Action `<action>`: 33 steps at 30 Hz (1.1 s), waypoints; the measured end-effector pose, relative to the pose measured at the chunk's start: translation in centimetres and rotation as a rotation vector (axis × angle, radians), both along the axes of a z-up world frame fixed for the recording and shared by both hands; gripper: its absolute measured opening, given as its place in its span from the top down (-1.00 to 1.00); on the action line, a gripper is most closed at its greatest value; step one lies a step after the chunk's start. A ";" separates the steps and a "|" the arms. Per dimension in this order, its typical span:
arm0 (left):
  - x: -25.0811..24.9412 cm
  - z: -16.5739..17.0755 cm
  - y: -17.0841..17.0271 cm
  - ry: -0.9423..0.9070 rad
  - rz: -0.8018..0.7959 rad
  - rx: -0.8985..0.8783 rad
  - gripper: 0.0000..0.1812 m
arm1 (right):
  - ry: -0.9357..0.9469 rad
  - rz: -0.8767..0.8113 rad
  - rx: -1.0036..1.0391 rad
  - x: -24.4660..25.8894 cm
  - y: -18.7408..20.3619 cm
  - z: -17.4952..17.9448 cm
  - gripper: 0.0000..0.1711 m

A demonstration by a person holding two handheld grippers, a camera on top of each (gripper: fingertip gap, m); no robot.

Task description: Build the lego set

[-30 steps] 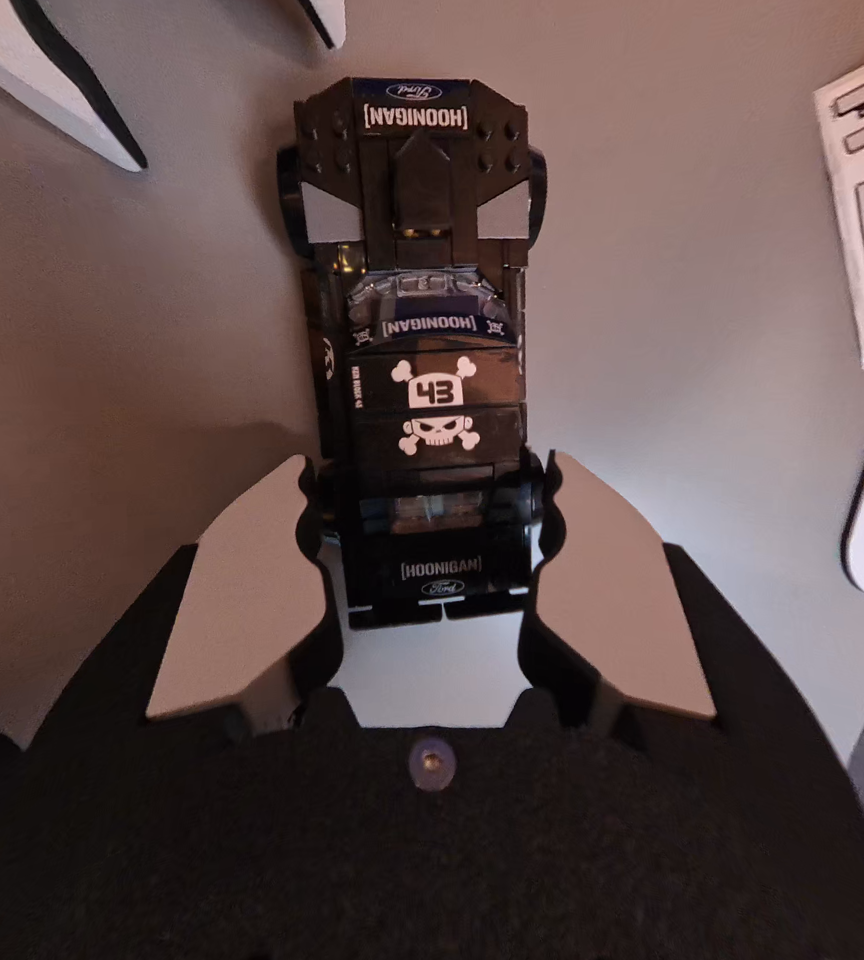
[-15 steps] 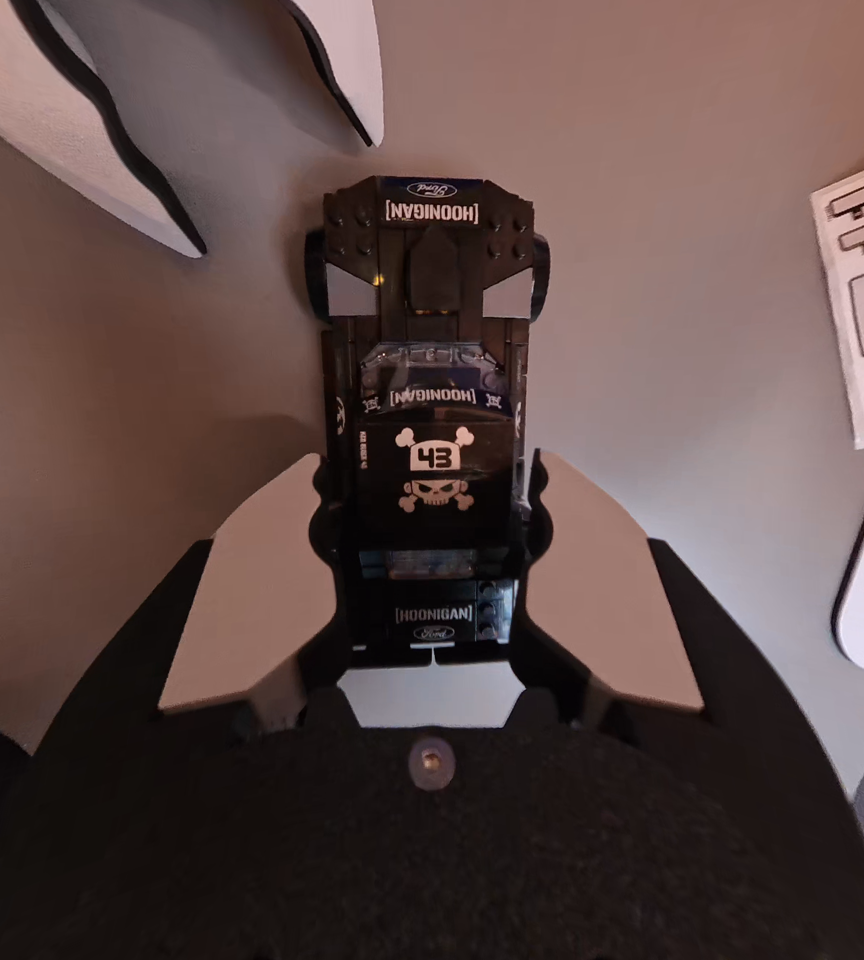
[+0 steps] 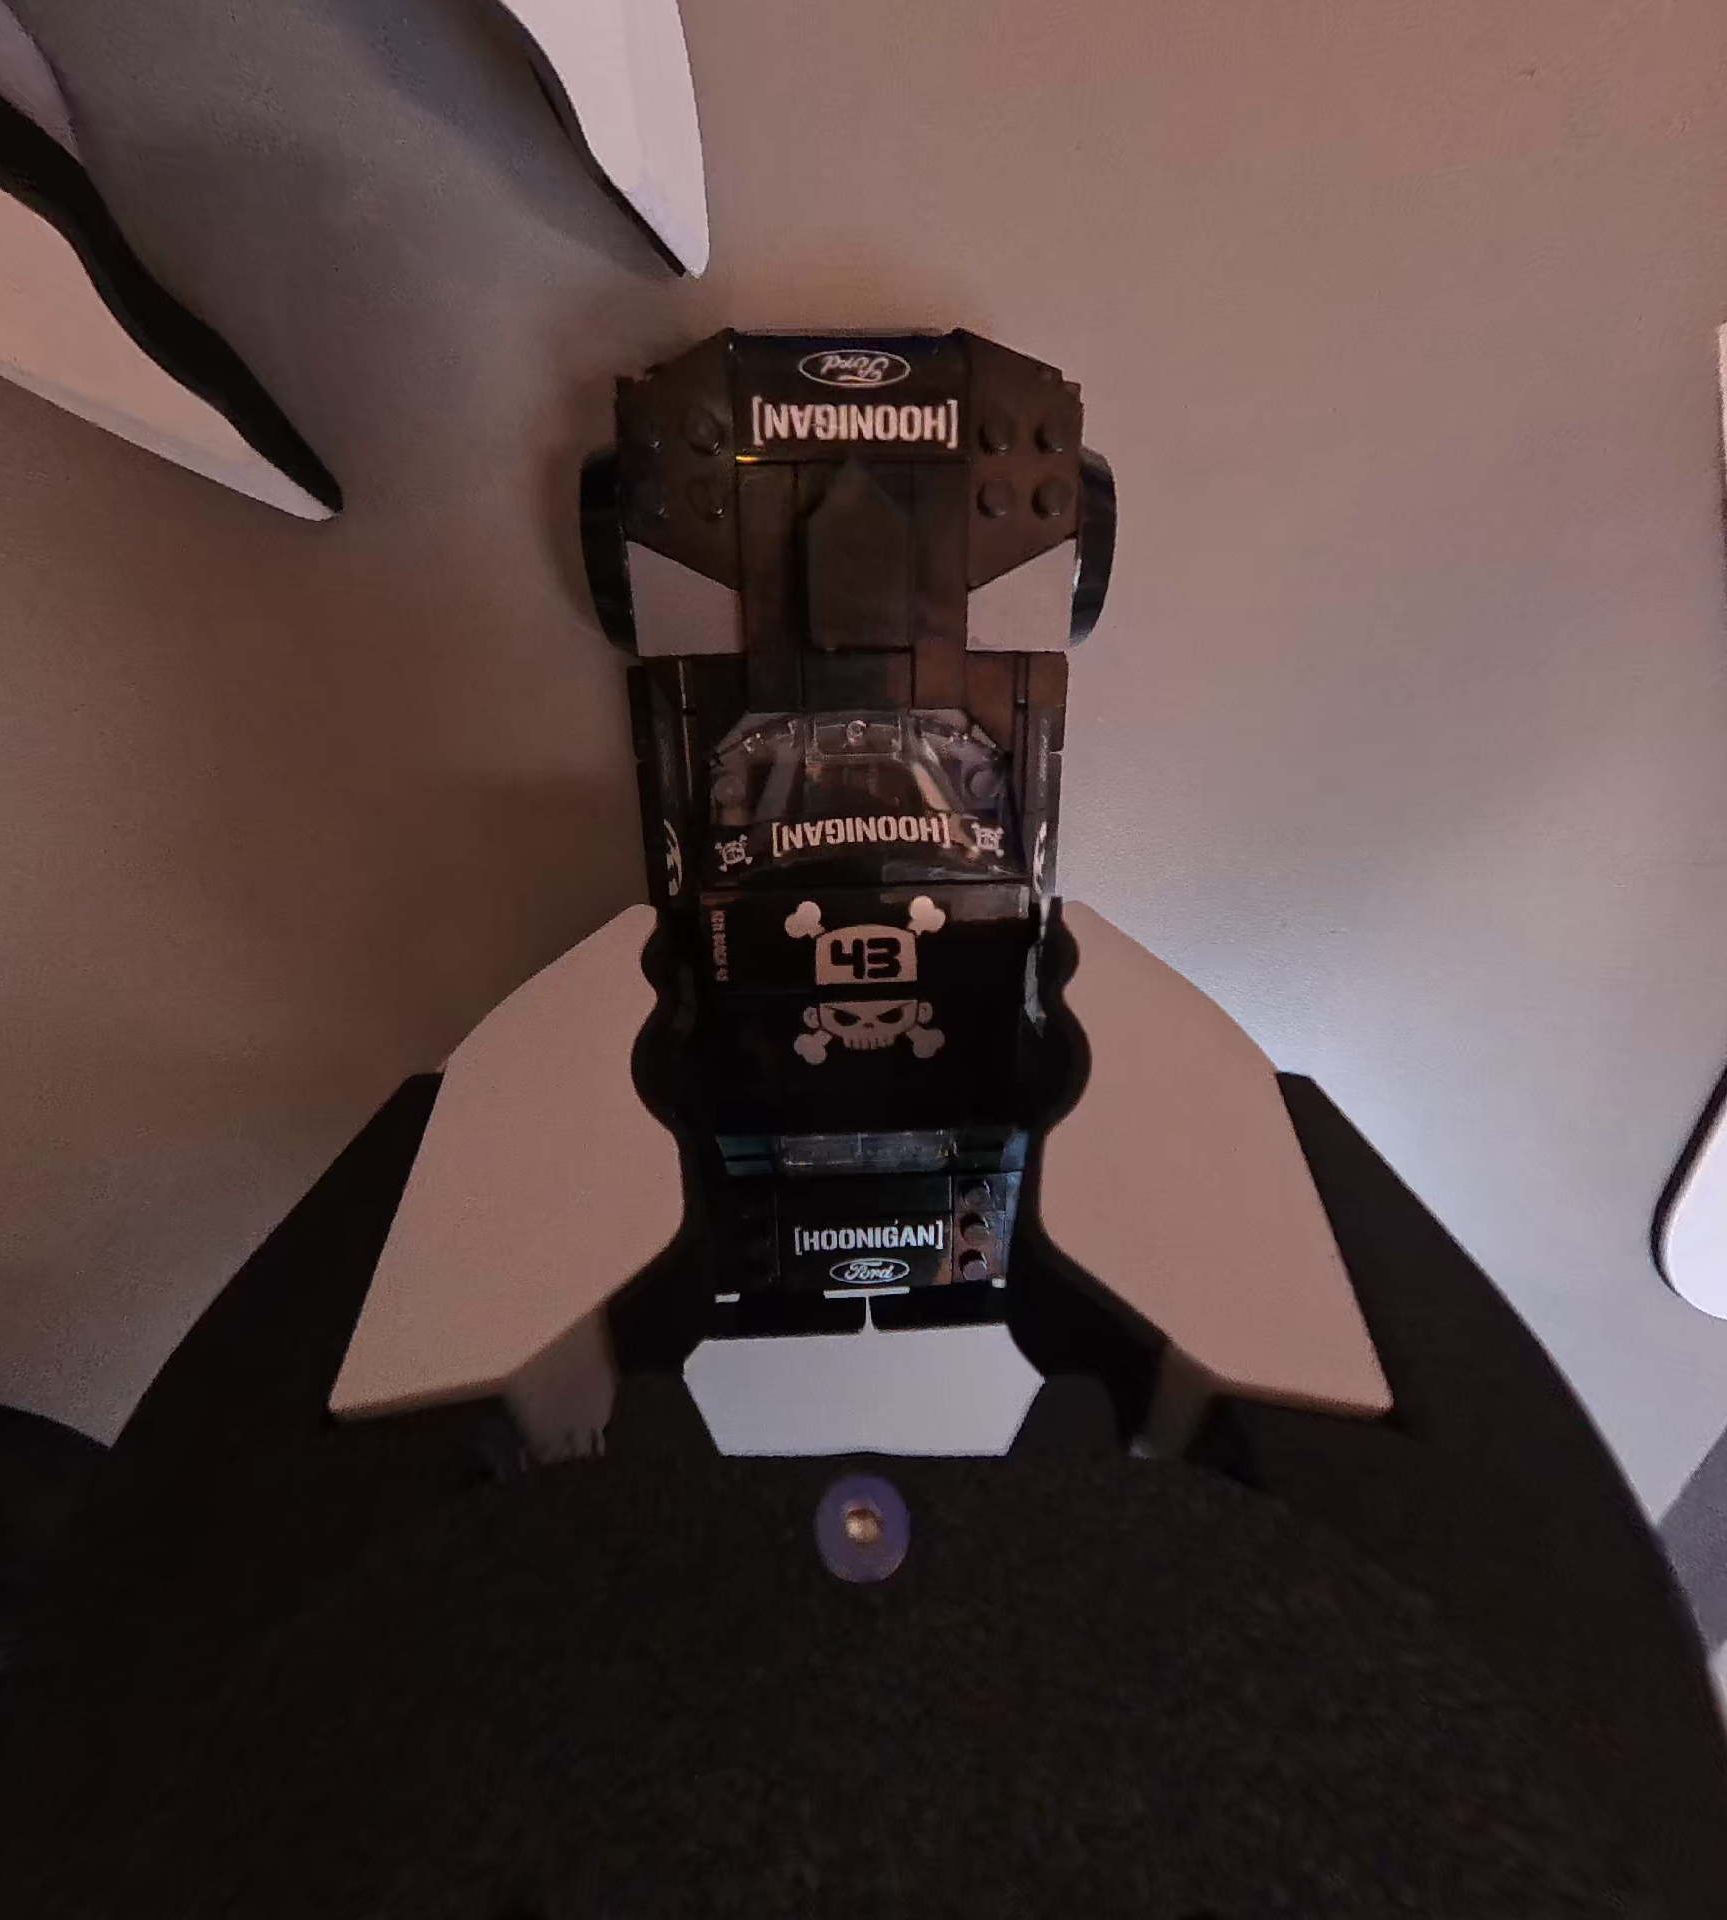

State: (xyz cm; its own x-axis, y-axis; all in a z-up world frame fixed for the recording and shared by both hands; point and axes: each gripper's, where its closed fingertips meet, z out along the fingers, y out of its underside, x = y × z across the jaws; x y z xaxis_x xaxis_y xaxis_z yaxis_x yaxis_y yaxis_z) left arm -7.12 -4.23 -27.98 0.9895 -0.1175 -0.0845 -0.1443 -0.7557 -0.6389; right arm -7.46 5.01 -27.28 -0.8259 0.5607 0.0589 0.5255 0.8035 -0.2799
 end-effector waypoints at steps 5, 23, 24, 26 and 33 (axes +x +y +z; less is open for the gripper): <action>0.0 0.2 0.0 -0.009 0.003 0.013 0.29 | -0.010 0.000 -0.008 -0.1 -0.2 -0.1 0.22; -0.3 1.0 0.3 0.007 0.033 0.023 0.30 | -0.222 -0.228 -0.299 0.0 0.2 1.2 0.23; -0.3 1.1 0.3 0.008 0.036 0.024 0.30 | -0.234 -0.255 -0.325 -0.1 0.1 1.3 0.23; -0.4 1.2 0.3 0.011 0.040 0.027 0.29 | -0.256 -0.307 -0.368 -0.2 0.0 1.5 0.23; -0.4 1.7 0.7 0.030 0.044 0.037 0.29 | -0.302 -0.453 -0.453 -0.2 -0.8 1.8 0.23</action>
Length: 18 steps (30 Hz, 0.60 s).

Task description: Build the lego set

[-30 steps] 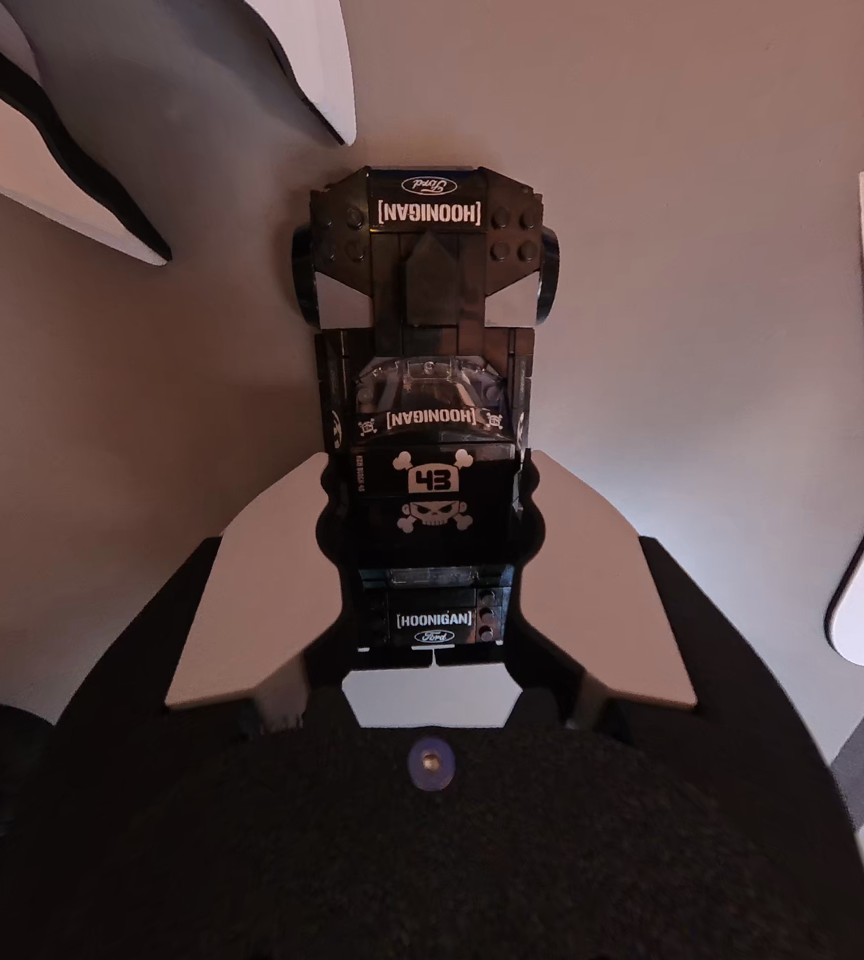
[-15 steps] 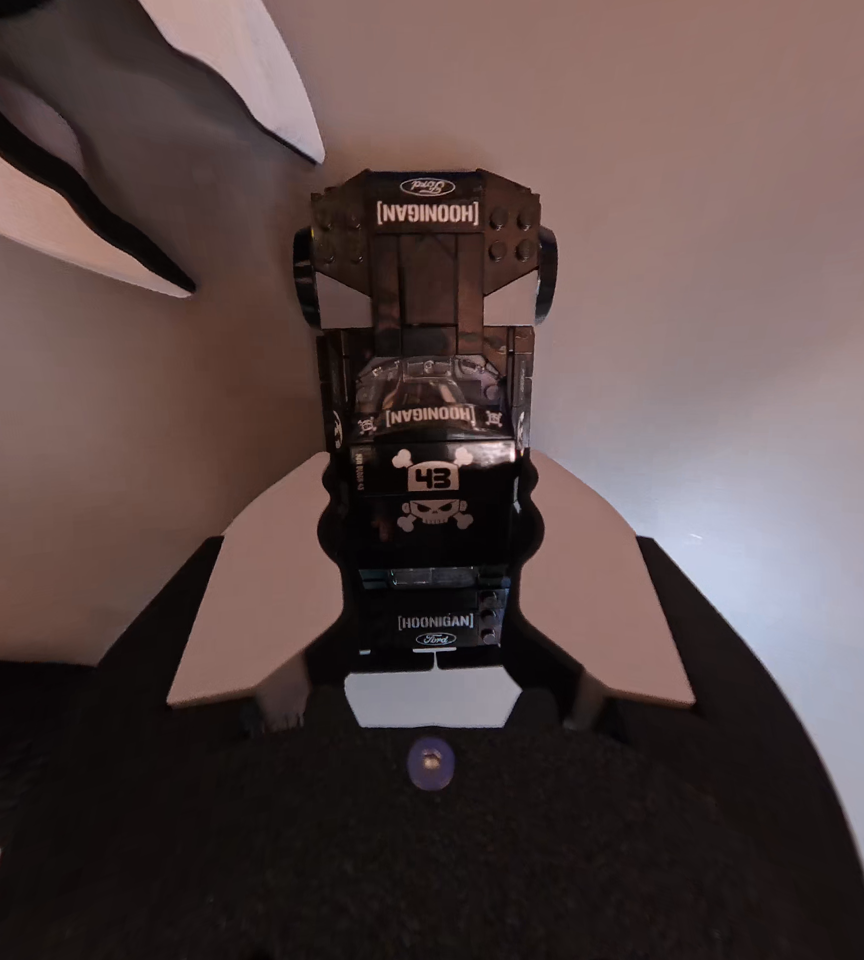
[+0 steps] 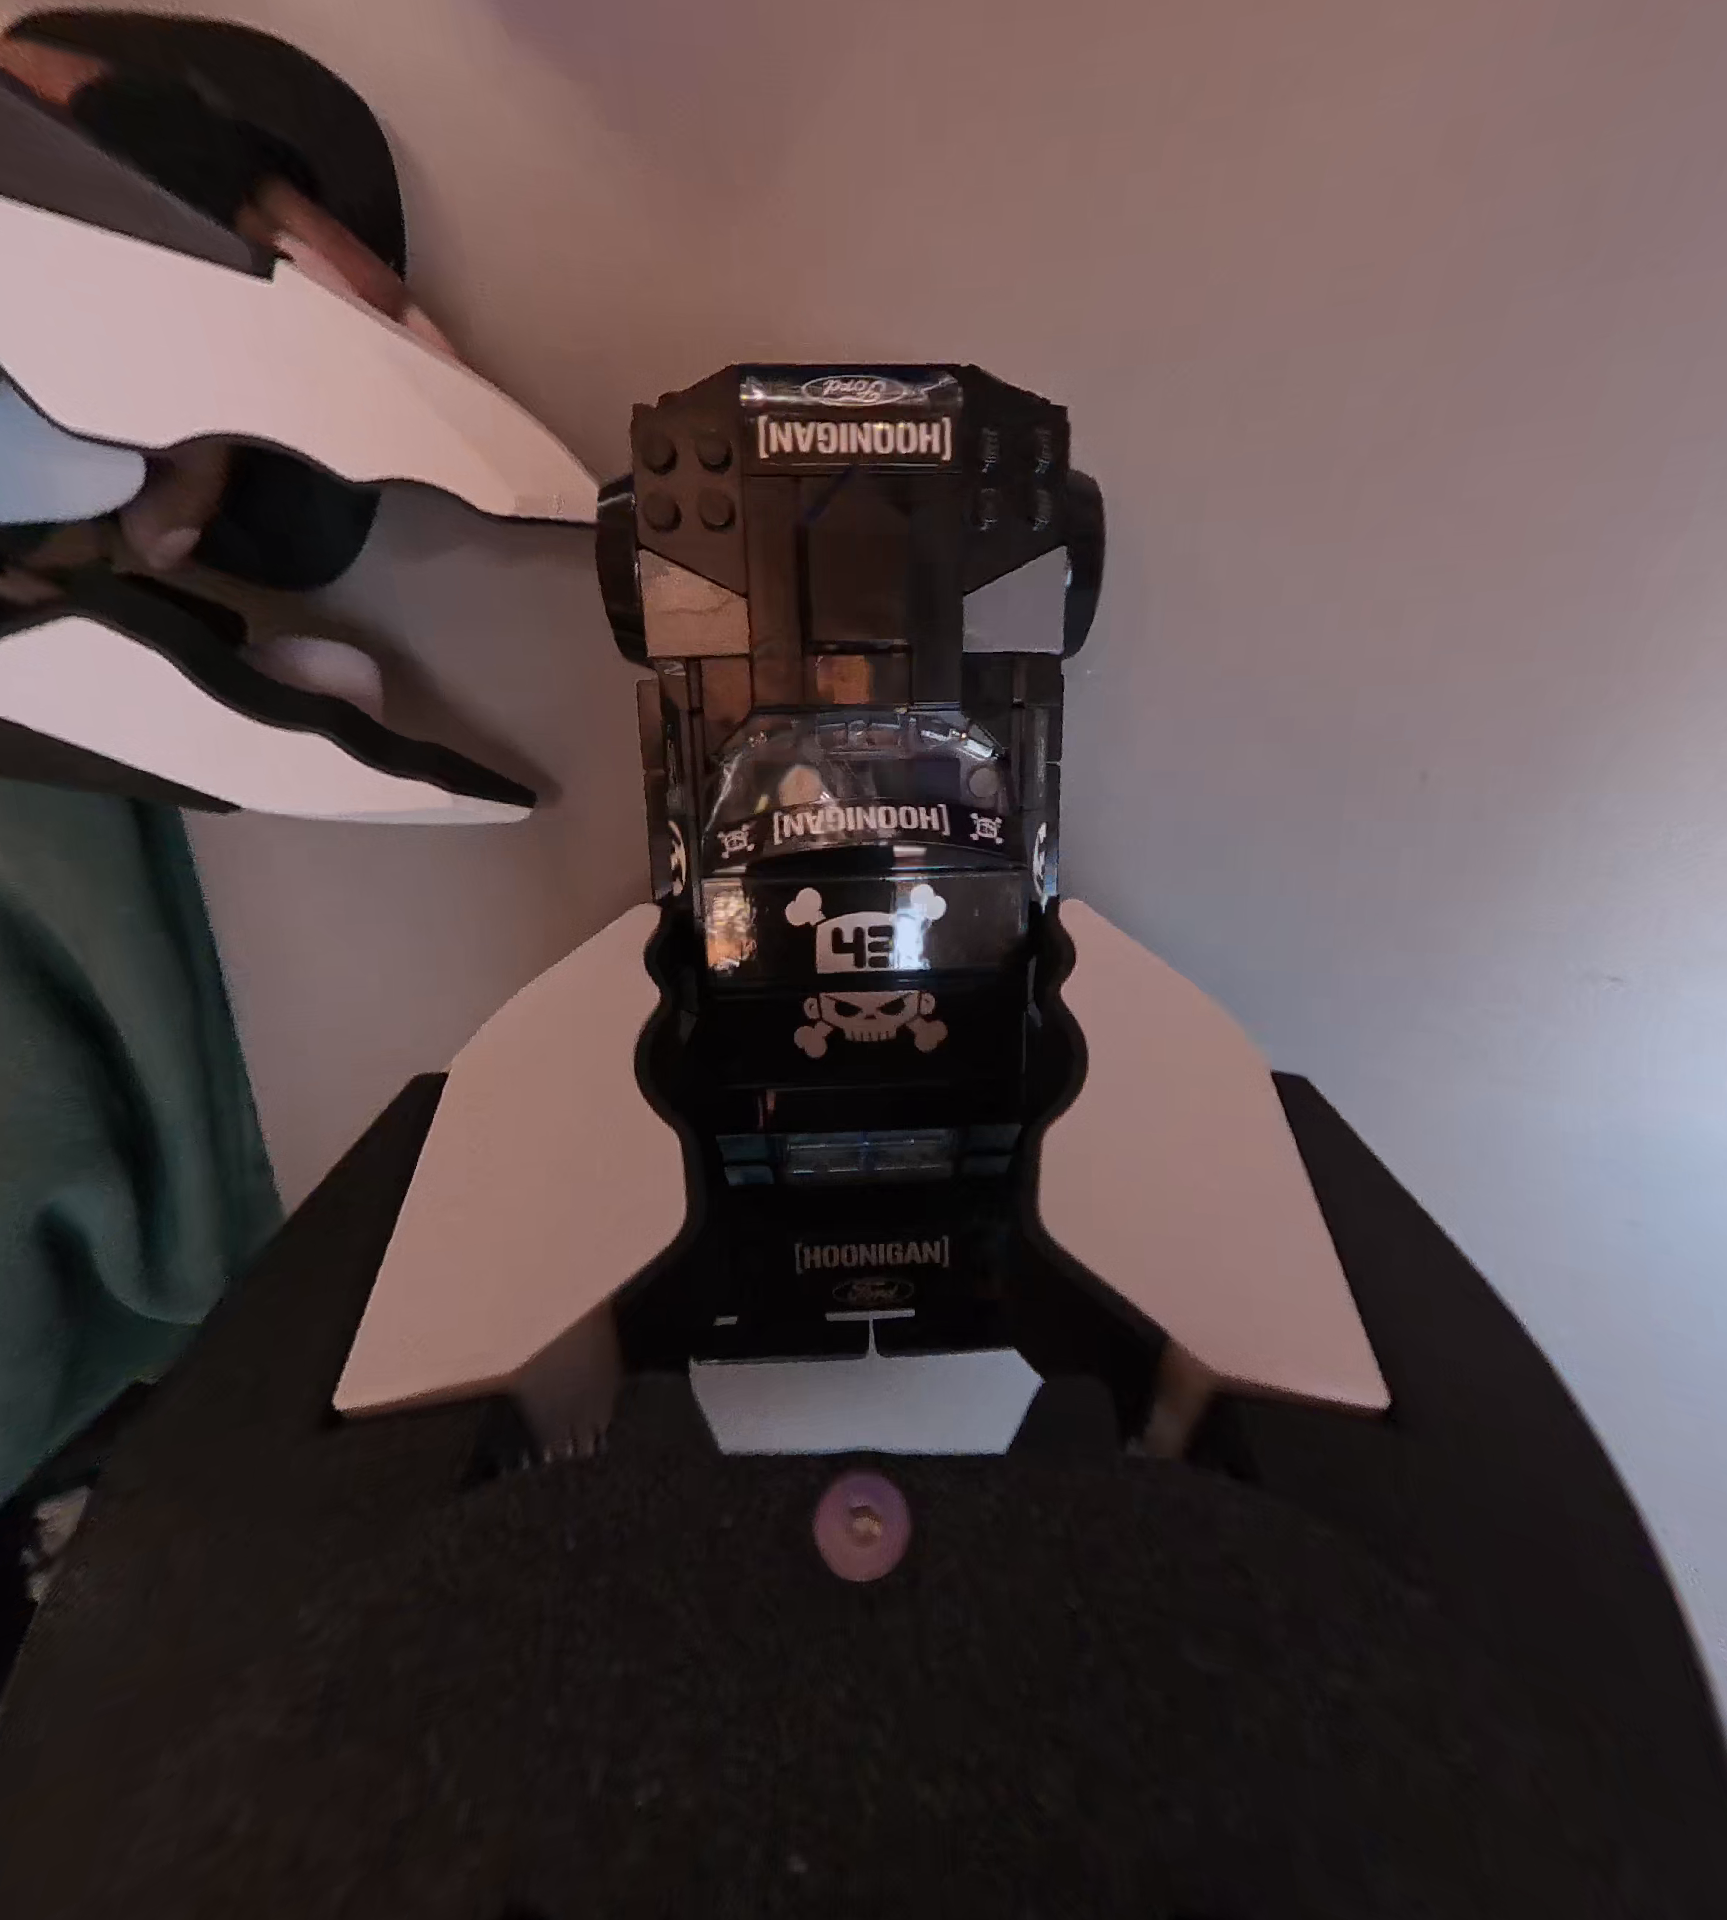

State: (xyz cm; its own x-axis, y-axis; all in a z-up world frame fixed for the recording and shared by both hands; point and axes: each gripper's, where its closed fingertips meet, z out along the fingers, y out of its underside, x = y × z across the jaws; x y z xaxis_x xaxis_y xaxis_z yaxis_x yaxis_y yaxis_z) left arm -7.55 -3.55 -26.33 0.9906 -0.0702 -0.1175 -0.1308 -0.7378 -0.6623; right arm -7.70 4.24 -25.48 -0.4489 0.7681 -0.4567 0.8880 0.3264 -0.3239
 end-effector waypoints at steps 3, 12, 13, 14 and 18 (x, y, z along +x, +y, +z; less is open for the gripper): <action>0.0 0.2 0.2 0.011 0.001 0.005 0.29 | -0.025 -0.075 -0.051 -0.1 -0.3 0.1 0.23; 0.2 0.6 0.2 0.026 0.006 0.016 0.29 | -0.063 -0.234 -0.221 -0.2 -0.3 0.7 0.23; 0.2 0.6 0.2 0.028 0.006 0.017 0.29 | -0.066 -0.250 -0.245 -0.1 -0.3 0.7 0.23; 0.2 0.7 0.3 0.031 0.007 0.017 0.29 | -0.067 -0.265 -0.267 -0.1 -0.3 0.7 0.23; 0.3 0.7 0.3 0.039 0.007 0.018 0.29 | -0.059 -0.314 -0.339 0.3 -0.3 1.0 0.23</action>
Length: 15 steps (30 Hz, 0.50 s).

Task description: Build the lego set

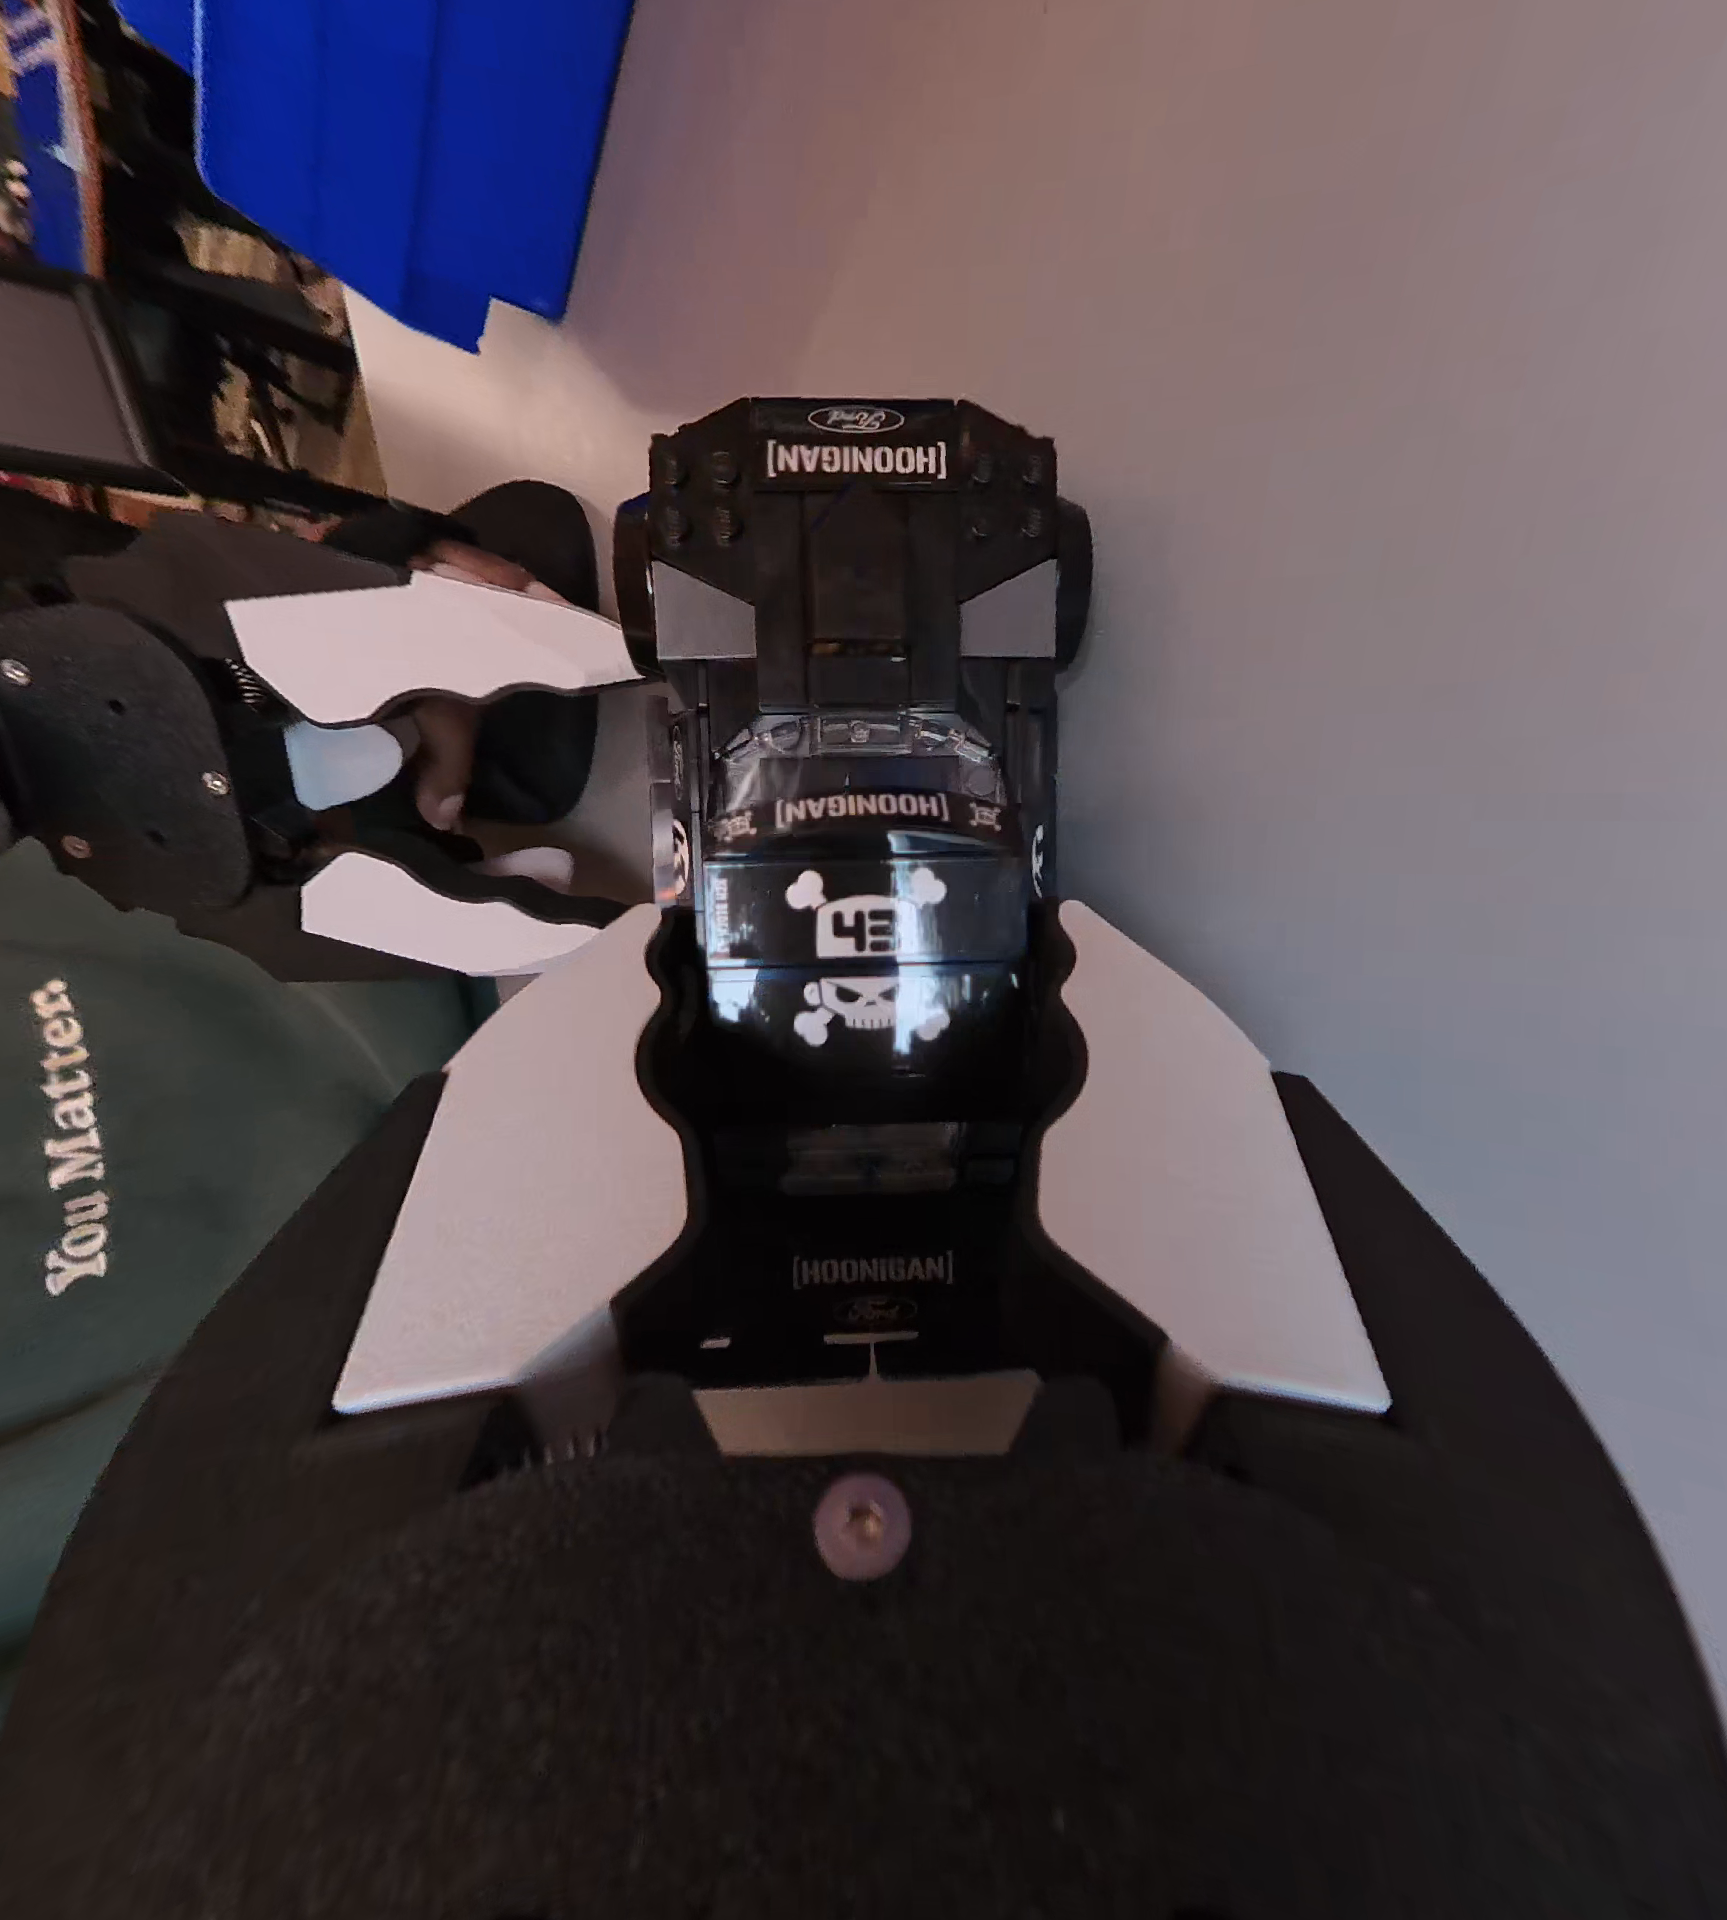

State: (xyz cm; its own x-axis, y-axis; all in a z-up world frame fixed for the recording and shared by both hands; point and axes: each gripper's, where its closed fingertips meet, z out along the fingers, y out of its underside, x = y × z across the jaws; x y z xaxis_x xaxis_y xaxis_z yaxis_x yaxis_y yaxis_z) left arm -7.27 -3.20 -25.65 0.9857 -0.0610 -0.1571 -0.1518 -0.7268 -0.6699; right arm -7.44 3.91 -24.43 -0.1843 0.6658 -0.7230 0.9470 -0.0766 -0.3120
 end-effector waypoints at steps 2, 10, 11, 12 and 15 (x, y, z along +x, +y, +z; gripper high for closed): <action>0.1 0.0 0.1 0.006 -0.002 -0.002 0.29 | 0.008 -0.024 -0.026 0.1 0.0 0.1 0.23; 0.6 0.3 0.5 0.026 -0.011 0.005 0.29 | 0.044 -0.092 -0.078 0.8 -0.3 1.2 0.23; 0.8 0.4 0.6 0.028 -0.015 0.006 0.29 | 0.048 -0.103 -0.088 0.9 -0.4 1.4 0.23; 1.0 0.5 0.7 0.031 -0.019 0.009 0.29 | 0.051 -0.113 -0.095 1.1 -0.6 1.6 0.21; 1.7 0.6 1.1 0.037 -0.035 0.013 0.30 | 0.062 -0.143 -0.095 1.6 -1.0 2.3 0.23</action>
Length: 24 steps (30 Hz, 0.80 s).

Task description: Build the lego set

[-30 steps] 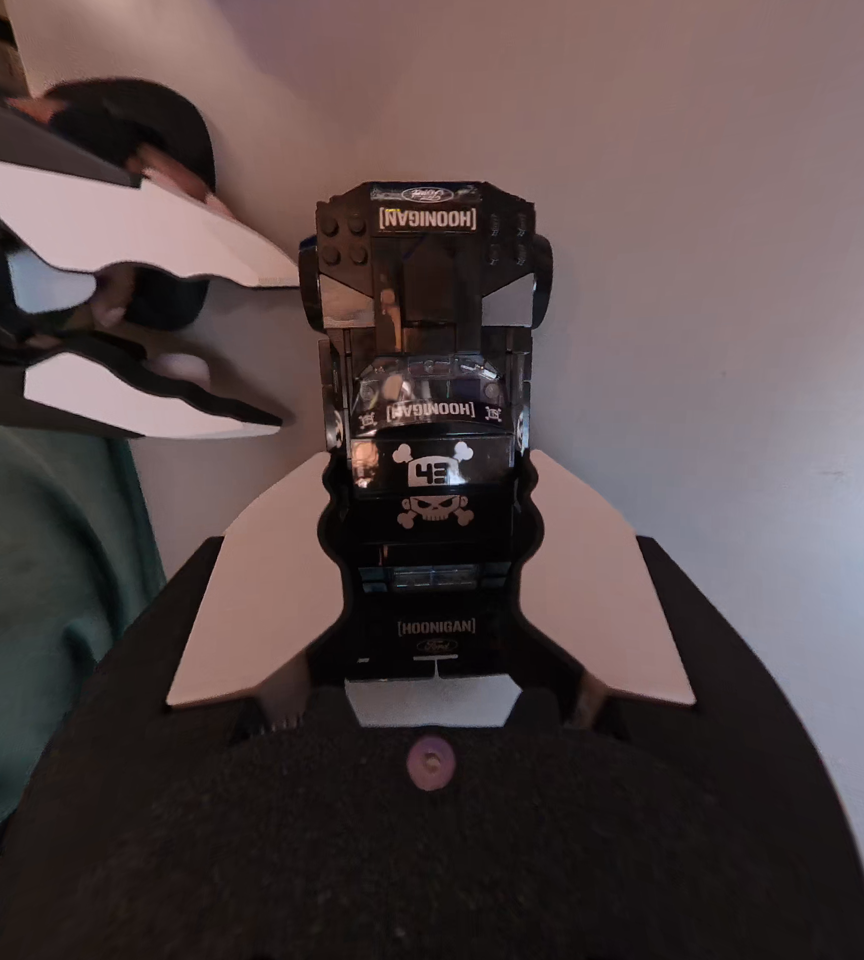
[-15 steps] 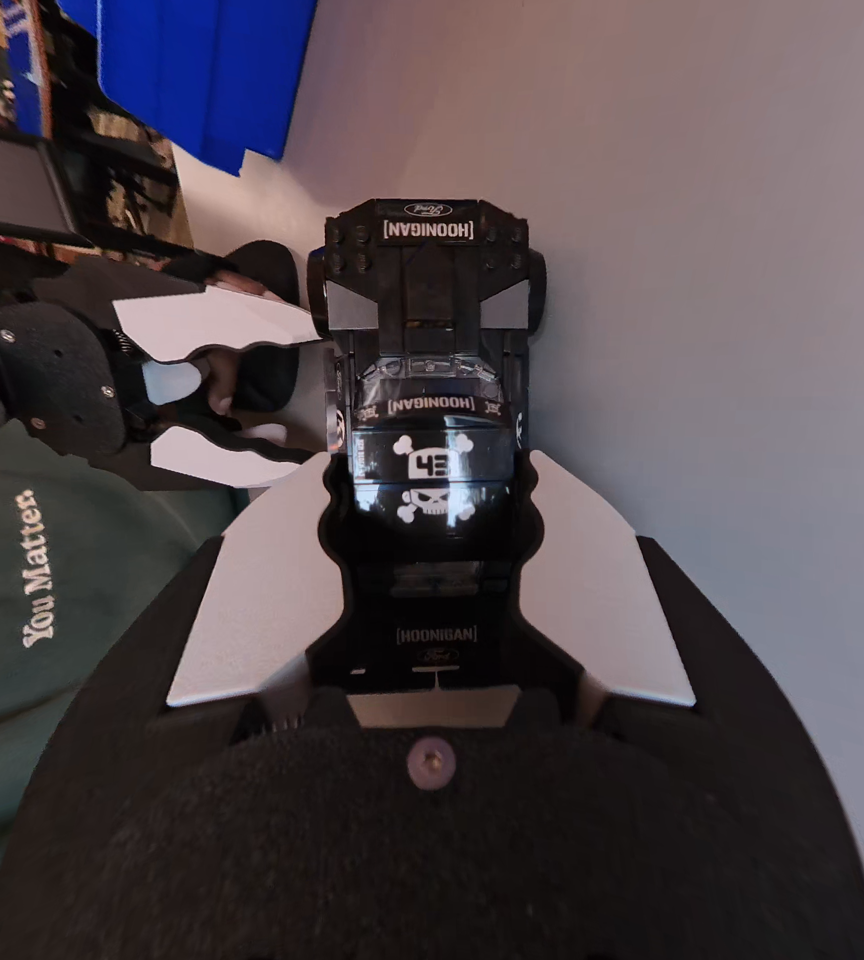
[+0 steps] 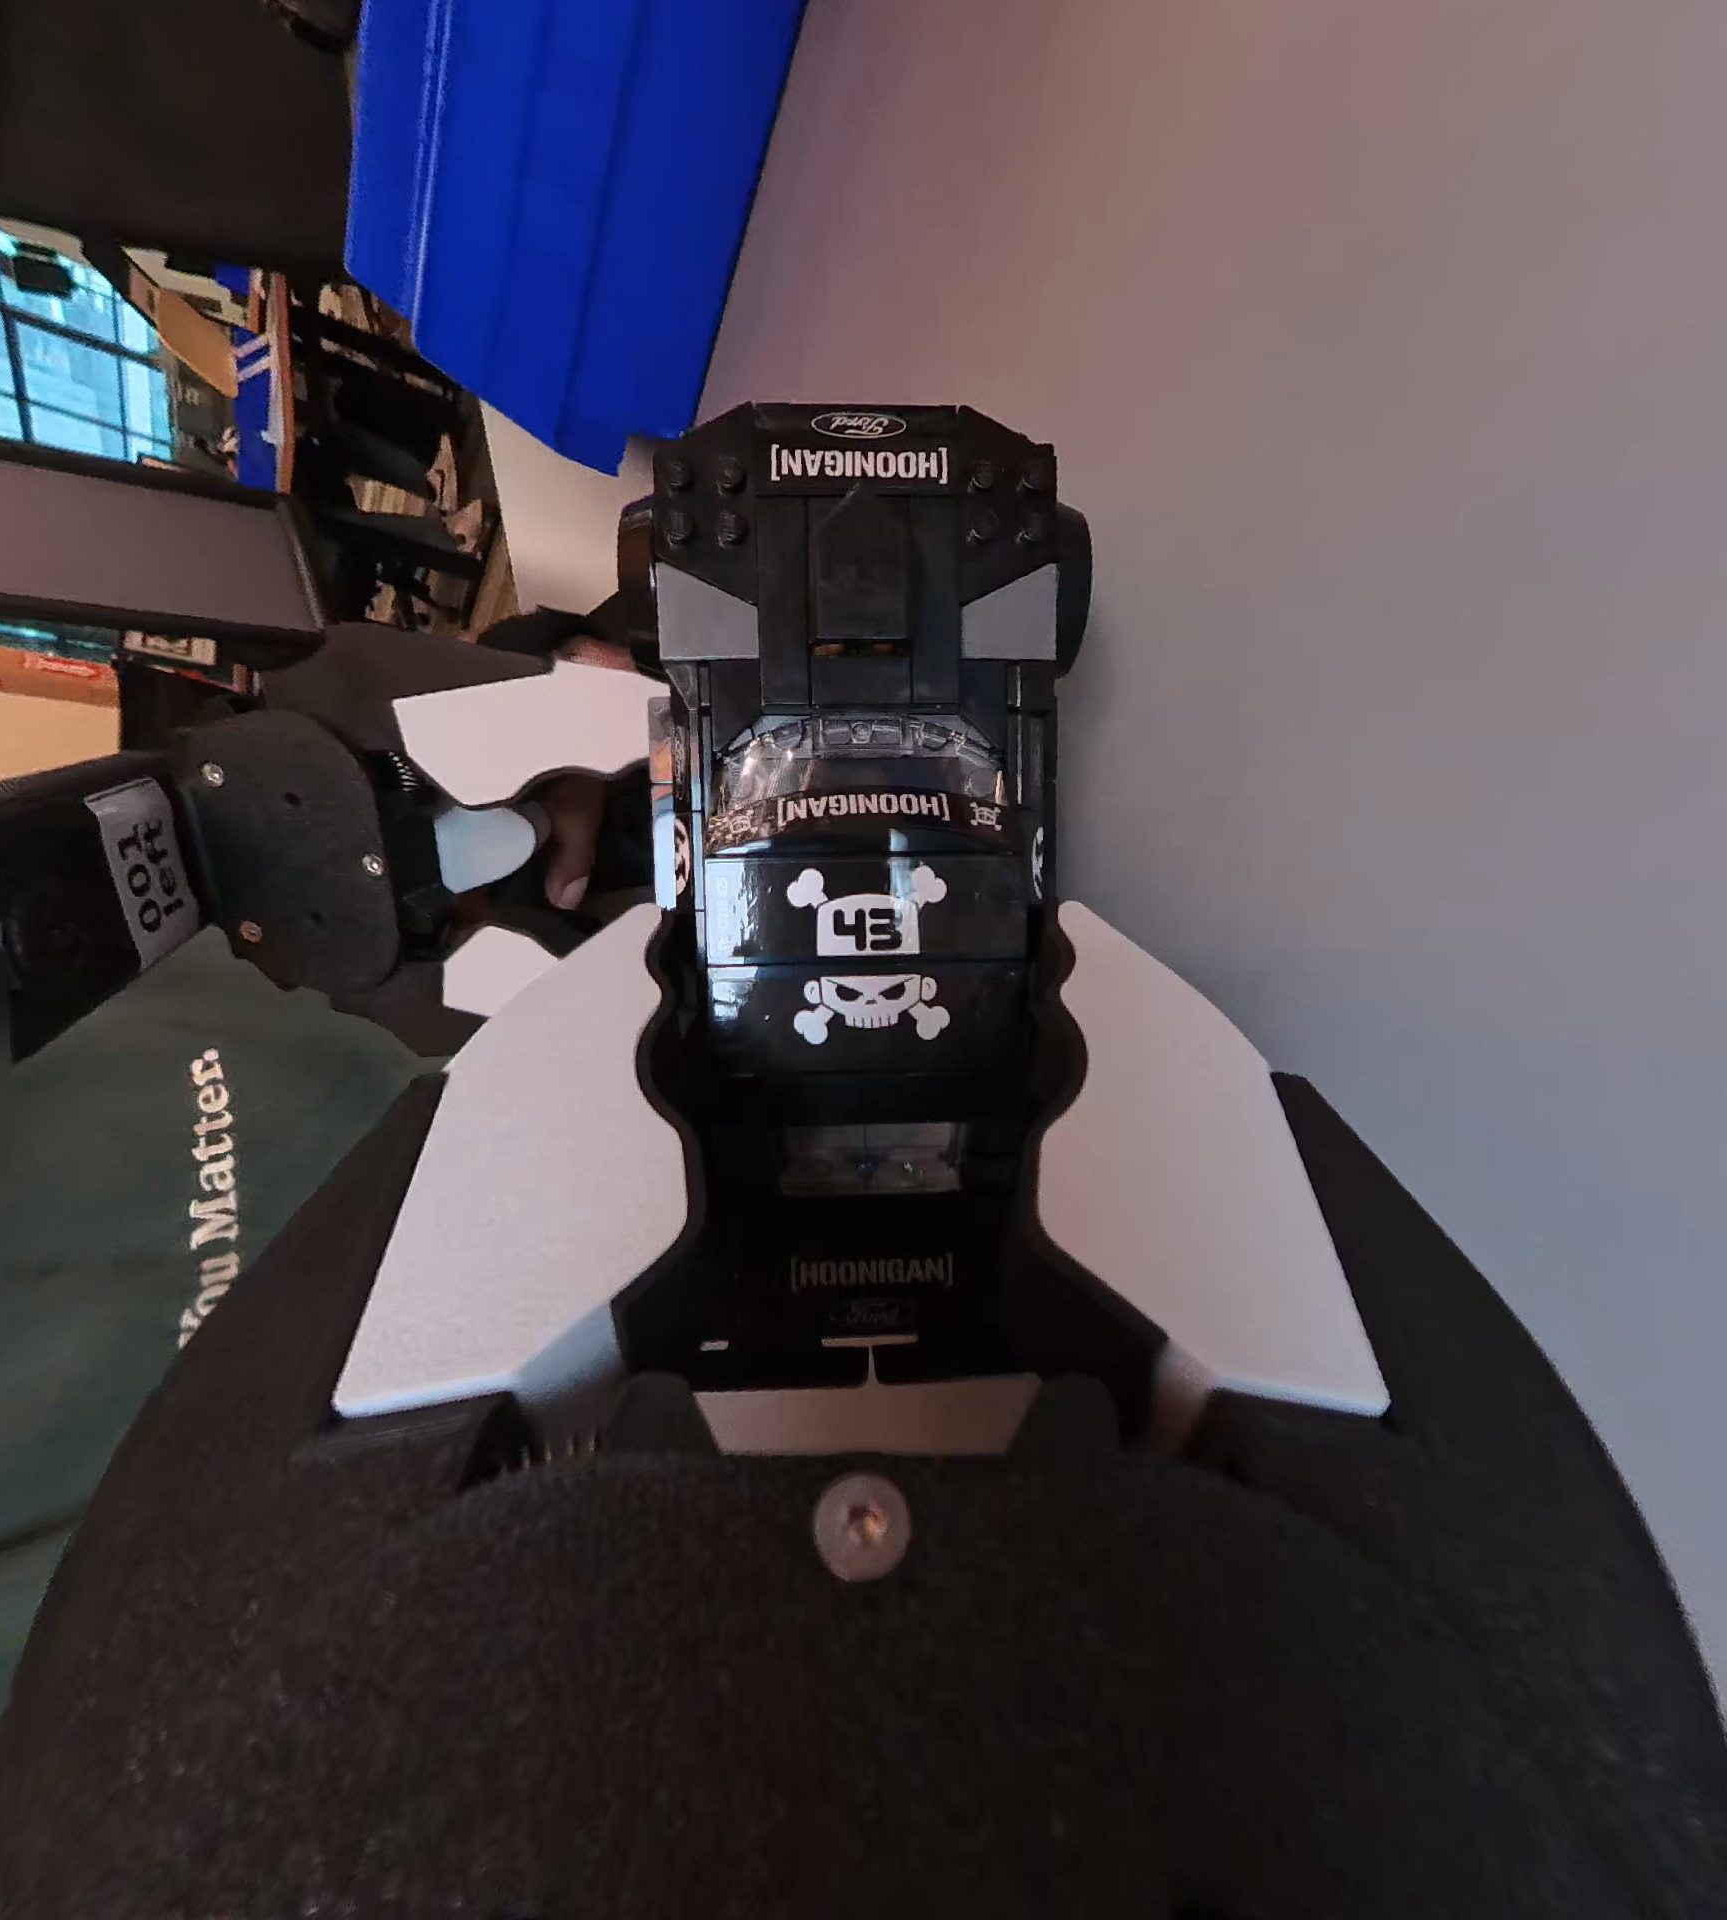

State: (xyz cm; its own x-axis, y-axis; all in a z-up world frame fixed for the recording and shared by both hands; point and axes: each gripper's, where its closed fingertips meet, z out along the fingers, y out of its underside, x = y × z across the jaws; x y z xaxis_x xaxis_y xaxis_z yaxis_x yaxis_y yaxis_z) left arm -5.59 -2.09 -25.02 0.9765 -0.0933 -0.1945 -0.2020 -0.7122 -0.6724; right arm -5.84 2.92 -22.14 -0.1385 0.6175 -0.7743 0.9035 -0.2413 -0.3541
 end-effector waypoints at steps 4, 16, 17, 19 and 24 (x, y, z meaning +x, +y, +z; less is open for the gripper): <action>1.0 0.1 0.7 0.020 -0.020 0.000 0.30 | 0.023 -0.045 0.008 0.7 0.0 1.0 0.23; 4.1 1.4 2.5 0.082 -0.094 0.026 0.30 | 0.076 -0.116 0.062 3.4 0.4 3.1 0.23; 4.3 1.4 2.6 0.085 -0.099 0.026 0.30 | 0.078 -0.119 0.062 3.6 0.5 3.1 0.23; 4.7 1.4 2.8 0.090 -0.109 0.027 0.30 | 0.082 -0.127 0.065 4.0 0.6 3.0 0.23; 5.2 1.2 3.0 0.082 -0.127 0.020 0.30 | 0.090 -0.137 0.064 4.7 1.1 2.7 0.23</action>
State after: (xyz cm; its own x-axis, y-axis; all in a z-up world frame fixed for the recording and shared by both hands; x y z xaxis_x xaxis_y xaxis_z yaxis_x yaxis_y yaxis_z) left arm -0.38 0.94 -23.80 0.9378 -0.2108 -0.2759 -0.3444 -0.6640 -0.6636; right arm -1.16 3.99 -19.40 -0.1160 0.6828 -0.7213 0.8277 -0.3349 -0.4502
